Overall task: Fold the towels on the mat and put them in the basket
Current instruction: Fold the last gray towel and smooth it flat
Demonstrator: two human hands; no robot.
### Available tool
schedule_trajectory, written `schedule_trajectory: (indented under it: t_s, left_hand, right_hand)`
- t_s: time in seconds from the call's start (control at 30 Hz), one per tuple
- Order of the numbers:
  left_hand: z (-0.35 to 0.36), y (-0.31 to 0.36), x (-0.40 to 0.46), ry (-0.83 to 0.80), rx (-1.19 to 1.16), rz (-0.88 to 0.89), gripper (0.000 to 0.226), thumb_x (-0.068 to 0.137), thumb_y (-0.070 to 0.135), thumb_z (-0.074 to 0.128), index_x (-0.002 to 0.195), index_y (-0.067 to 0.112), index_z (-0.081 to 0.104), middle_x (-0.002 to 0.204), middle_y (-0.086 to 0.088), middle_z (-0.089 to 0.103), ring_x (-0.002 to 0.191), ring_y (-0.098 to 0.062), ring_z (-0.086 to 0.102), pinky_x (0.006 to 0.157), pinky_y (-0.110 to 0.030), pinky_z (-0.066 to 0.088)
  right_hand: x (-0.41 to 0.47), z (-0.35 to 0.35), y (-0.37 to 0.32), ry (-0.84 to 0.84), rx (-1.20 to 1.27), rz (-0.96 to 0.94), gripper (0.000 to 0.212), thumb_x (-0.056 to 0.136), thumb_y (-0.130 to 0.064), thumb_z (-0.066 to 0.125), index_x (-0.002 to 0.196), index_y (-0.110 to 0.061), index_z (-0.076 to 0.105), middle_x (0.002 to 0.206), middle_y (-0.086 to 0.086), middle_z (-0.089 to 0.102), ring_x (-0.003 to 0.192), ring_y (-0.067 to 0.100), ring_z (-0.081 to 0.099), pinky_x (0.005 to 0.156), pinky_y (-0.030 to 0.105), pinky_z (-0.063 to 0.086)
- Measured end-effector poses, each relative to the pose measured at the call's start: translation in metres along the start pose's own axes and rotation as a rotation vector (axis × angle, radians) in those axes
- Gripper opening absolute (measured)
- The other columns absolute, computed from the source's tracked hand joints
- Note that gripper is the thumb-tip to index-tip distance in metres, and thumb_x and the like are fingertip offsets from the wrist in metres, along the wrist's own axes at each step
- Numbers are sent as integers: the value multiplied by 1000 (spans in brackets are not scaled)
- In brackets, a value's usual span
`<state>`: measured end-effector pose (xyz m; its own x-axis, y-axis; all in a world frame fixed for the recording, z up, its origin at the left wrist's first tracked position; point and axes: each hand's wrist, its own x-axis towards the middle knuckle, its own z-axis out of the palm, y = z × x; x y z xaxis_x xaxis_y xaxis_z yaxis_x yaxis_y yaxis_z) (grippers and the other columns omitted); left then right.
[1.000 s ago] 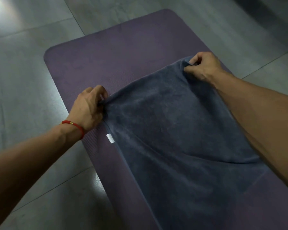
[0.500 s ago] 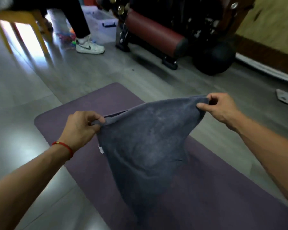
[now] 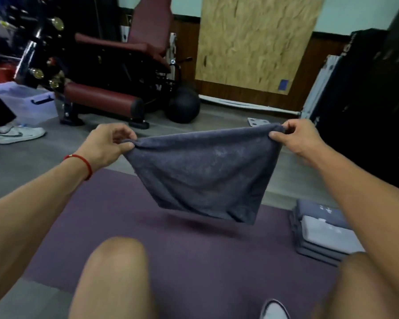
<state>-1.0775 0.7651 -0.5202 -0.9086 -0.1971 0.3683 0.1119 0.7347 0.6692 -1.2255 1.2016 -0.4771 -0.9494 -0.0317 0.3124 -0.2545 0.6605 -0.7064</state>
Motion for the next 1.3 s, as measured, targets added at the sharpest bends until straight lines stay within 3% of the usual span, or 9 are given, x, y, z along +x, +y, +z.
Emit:
schedule_trajectory:
  t_s: [0.23,0.33,0.47,0.6,0.8,1.0,1.17,1.23,1.3]
  left_hand:
    - [56,40,11,-88,80,23,25,87,11,70,100,30,62,91,3,70,88,-19,66,83,-37,54]
    - [84,47,12,-162,231,48,22,90,14,67,110,21,72,101,2,72,99,-19,66,91,-35,52]
    - [115,53,15,-196,232,31,17,93,13,61,104,20,72,94,0,69,91,-19,62,83,-33,49]
    - [146,54,13,-265,294,28,12,93,11,58,100,13,68,91,-6,66,88,-26,61,79,-35,47]
    - [170,52,17,-352,40,-97,12,80,20,54,85,23,64,88,-9,70,90,-32,65,86,-50,55]
    - [209,106,8,-322,-176,-6,26,95,8,39,105,19,60,89,-1,63,81,-15,58,68,-27,45]
    - [234,151,-11,-613,-105,261,55,78,42,68,130,36,54,105,2,48,97,-7,49,79,-4,37]
    - [241,149,-15,-559,-83,376,36,76,39,80,106,37,61,95,6,52,86,3,47,73,-11,40]
    - [241,143,-14,-469,-137,317,18,77,33,79,85,23,66,80,0,62,68,0,50,66,-35,47]
  right_hand:
    - [-37,-49,77,37,-128,72,26,78,-27,84,71,-11,65,64,1,59,63,15,50,61,30,41]
    - [-44,-51,114,73,-91,141,31,78,-28,84,69,-7,63,63,1,55,62,16,47,60,30,40]
    - [-53,-56,137,94,-83,158,27,80,-27,83,75,-6,65,65,0,56,60,13,46,57,28,40]
    - [-55,-66,143,-64,-271,143,24,77,-30,85,74,-12,69,66,-1,62,61,12,52,61,27,44]
    - [-73,-54,142,-11,-184,141,22,77,-24,85,79,-12,66,70,-2,61,63,11,51,60,26,43]
    - [-99,-30,102,-13,-126,-109,30,74,-15,83,84,-27,57,77,-4,69,63,9,60,64,24,48]
    - [-102,12,58,-111,-88,-226,36,74,-15,78,95,-26,51,79,-5,67,68,14,61,70,35,52]
    - [-104,26,47,-165,-41,-260,37,73,-15,77,95,-29,50,79,-4,68,70,15,63,72,38,53]
    - [-110,38,52,-208,173,-206,35,77,-11,76,97,-26,51,83,-5,70,72,13,63,75,35,53]
